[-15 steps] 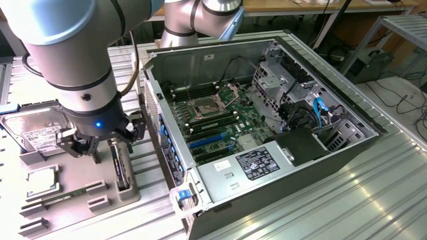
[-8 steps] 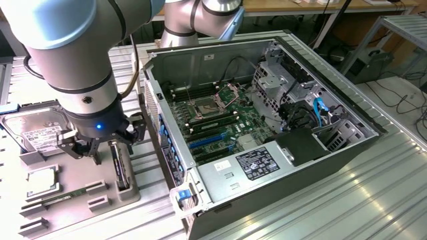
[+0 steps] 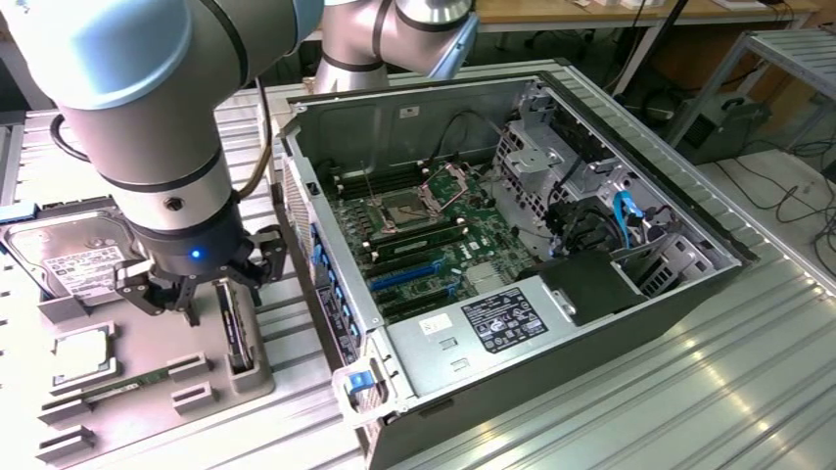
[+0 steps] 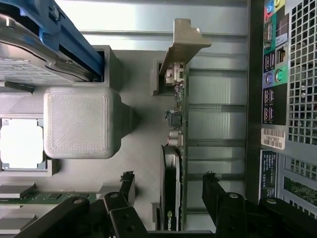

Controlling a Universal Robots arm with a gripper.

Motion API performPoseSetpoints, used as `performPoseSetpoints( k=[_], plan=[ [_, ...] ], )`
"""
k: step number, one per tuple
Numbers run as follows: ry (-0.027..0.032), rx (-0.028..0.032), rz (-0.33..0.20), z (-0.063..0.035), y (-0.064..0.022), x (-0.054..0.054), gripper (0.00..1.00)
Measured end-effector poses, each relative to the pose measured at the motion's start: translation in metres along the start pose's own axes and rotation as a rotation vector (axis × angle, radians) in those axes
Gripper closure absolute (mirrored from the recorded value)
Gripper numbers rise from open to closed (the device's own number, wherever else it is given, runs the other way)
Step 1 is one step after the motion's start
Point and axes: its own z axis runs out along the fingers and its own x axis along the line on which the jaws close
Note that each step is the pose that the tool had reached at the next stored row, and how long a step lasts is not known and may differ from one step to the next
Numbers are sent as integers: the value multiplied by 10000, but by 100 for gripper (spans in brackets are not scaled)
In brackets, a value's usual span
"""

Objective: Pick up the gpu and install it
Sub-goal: 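Pick up the gpu and move the gpu toward the slot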

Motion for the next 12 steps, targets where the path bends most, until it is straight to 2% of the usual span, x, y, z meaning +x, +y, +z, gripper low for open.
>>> performPoseSetpoints(
  k=[12],
  plan=[
    [2, -2, 1, 70, -5, 2, 34]
  ],
)
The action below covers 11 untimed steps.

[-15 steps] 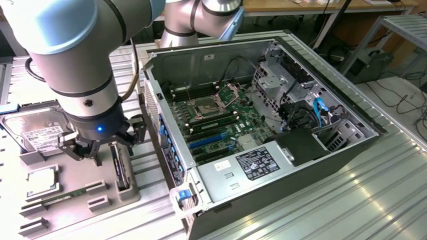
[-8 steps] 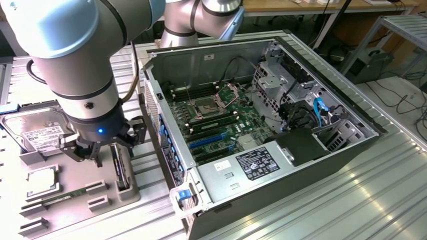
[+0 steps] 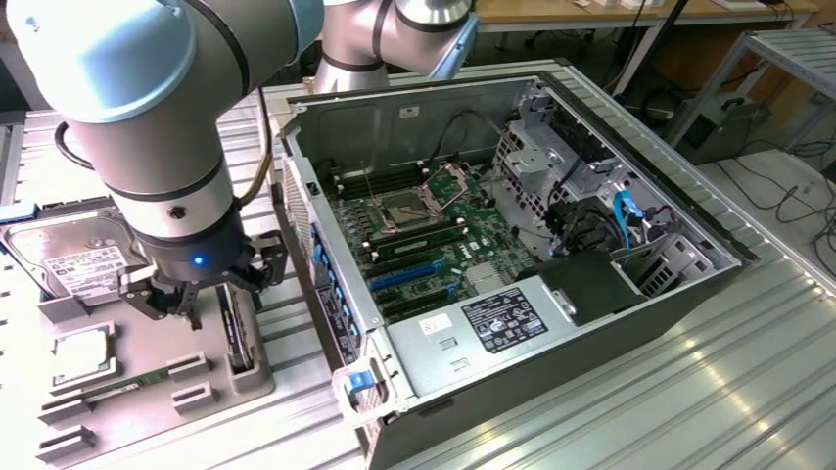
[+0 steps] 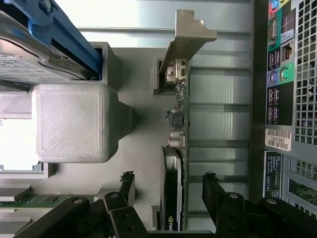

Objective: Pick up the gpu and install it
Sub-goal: 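Pick up the gpu and move the gpu toward the slot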

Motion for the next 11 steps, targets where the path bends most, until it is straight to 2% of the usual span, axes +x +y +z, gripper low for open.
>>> performPoseSetpoints(
  k=[3, 11],
  plan=[
    [-2, -19, 0, 15, -1, 0, 34],
    [1, -20, -1, 23, -7, 1, 34]
  ],
)
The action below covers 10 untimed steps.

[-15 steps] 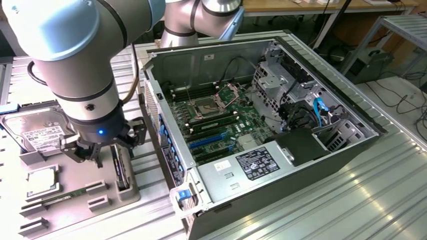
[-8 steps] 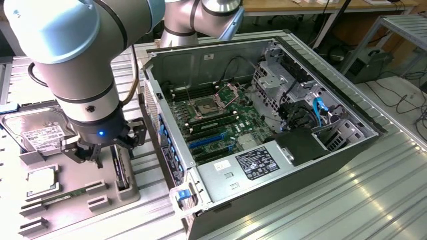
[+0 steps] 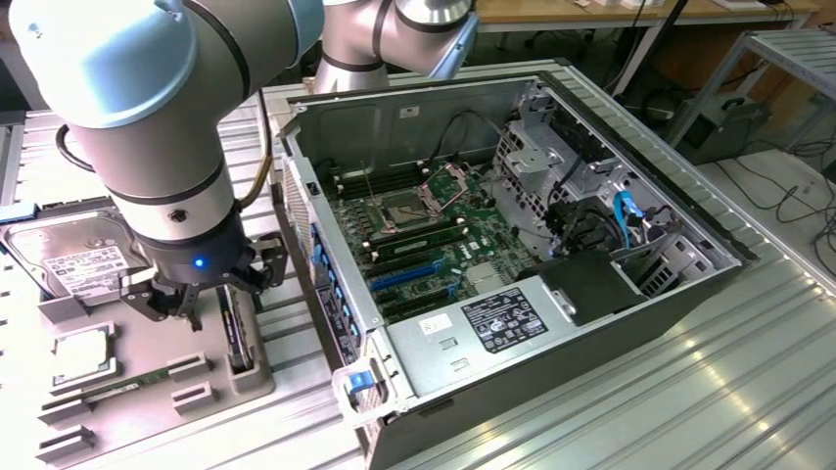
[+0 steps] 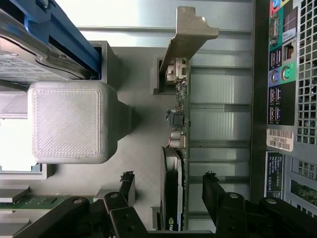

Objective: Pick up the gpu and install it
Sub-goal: 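Pick up the gpu and move the gpu toward the slot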

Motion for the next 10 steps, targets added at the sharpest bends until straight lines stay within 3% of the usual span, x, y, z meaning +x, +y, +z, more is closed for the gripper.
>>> performPoseSetpoints(
  k=[6, 10],
  plan=[
    [65, -2, -3, 19, -2, 0, 34],
    [68, 0, -2, 20, -2, 1, 34]
  ],
)
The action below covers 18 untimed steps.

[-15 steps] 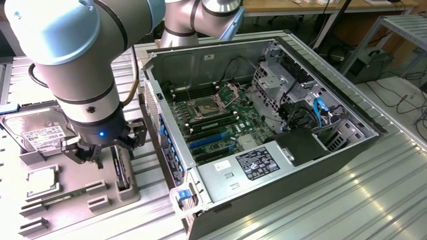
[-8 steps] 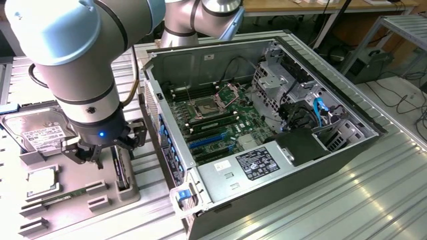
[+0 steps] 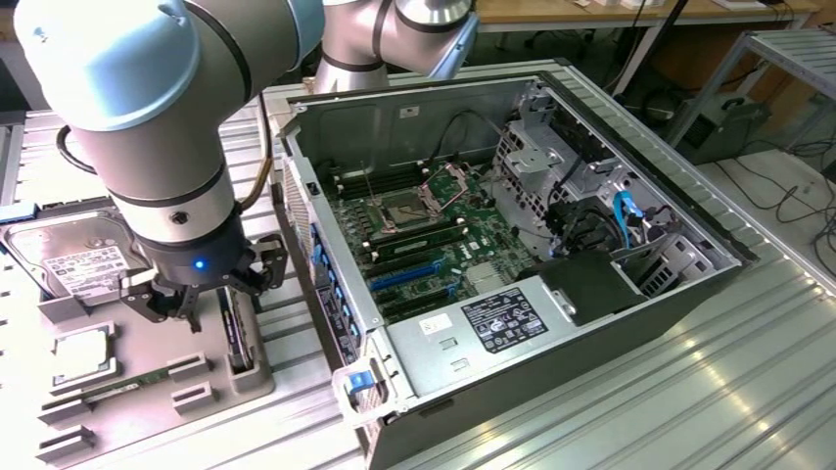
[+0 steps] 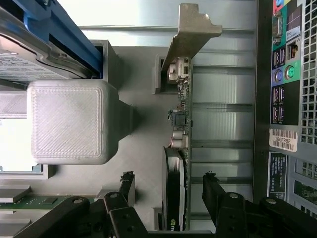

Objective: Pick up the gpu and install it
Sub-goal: 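Pick up the gpu and move the gpu toward the slot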

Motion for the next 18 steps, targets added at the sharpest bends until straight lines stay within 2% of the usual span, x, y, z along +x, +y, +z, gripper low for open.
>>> performPoseSetpoints(
  k=[8, 11, 12, 13, 14, 15, 16, 18],
  plan=[
    [-4, -1, 0, 9, 0, 0, 34],
    [1, 25, 0, 29, 7, -6, 34],
    [2, 170, -3, 33, 10, -6, 34],
    [2, 290, -6, 35, 9, -6, 34],
    [3, 377, -7, 39, 9, -6, 34],
    [6, 504, -9, 42, 10, -6, 34],
    [10, 657, -12, 41, 13, -6, 34],
    [15, 1042, -19, 42, 25, -6, 34]
  ],
)
